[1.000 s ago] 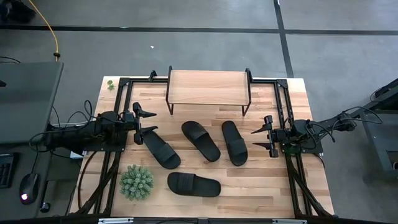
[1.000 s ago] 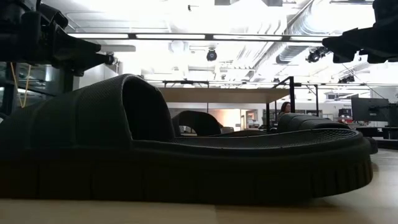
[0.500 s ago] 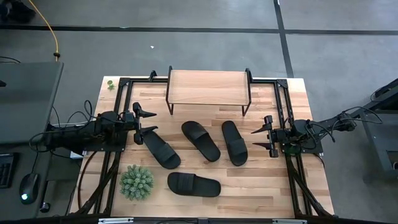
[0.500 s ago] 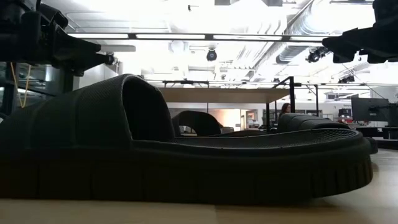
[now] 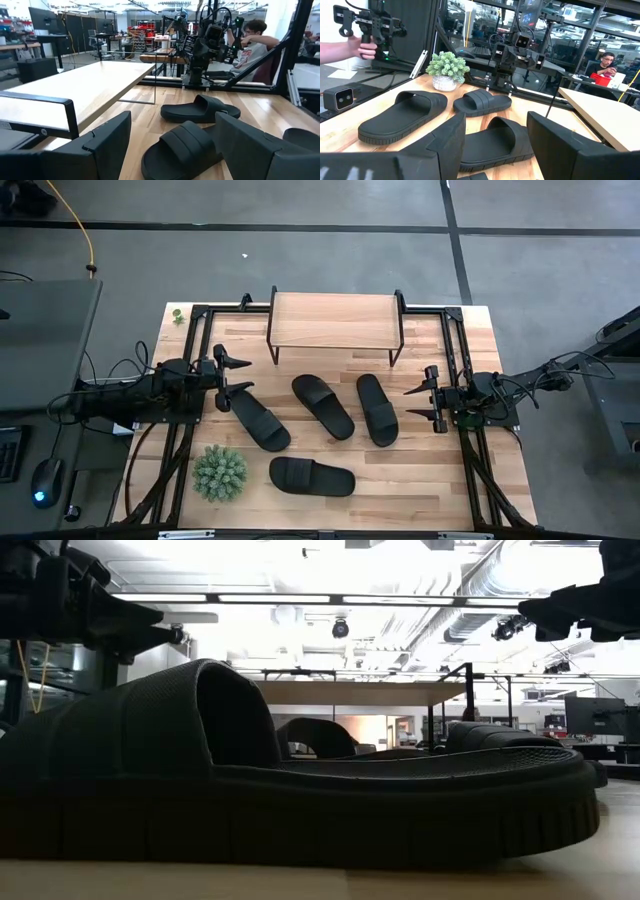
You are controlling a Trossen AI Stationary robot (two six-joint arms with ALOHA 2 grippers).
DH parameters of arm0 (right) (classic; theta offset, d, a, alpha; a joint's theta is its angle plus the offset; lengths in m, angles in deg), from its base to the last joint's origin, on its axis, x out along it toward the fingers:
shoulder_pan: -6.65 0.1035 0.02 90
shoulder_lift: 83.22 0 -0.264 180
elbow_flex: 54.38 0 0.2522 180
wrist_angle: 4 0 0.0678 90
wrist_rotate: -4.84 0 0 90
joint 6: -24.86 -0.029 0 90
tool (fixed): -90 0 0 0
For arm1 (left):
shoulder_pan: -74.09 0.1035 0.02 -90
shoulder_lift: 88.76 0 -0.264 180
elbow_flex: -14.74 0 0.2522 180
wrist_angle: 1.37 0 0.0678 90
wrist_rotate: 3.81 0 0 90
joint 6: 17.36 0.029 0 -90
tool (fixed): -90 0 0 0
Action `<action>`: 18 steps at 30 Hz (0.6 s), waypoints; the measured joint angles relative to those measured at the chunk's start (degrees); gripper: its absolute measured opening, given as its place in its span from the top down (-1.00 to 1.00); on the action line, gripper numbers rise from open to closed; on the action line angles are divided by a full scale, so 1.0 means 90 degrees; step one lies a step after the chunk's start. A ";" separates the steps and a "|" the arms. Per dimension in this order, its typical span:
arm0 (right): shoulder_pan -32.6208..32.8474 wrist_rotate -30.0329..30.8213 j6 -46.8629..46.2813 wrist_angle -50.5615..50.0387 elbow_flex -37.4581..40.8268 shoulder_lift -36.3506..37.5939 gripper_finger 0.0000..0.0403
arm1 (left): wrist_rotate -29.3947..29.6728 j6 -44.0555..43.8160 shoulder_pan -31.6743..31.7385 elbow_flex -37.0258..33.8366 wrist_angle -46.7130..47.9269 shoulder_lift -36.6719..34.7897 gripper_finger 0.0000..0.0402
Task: Pick and place slides into the shelf
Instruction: Put the black slipper on the shelf
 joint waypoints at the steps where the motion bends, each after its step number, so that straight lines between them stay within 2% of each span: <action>1: 0.0000 -0.0002 0.0000 -0.0002 0.0000 0.0002 -0.01 | 0.0001 -0.0050 -0.0001 -0.0001 0.0000 0.0000 -0.35; 13: 0.0000 0.0000 0.0000 -0.0002 0.0000 0.0002 -0.01 | -0.0025 -0.0118 -0.0002 0.0001 -0.0040 -0.0002 -0.35; 18: 0.0000 -0.0001 0.0000 0.0000 0.0000 0.0002 -0.01 | 0.0000 -0.0645 -0.0002 0.0001 -0.0058 -0.0002 -0.35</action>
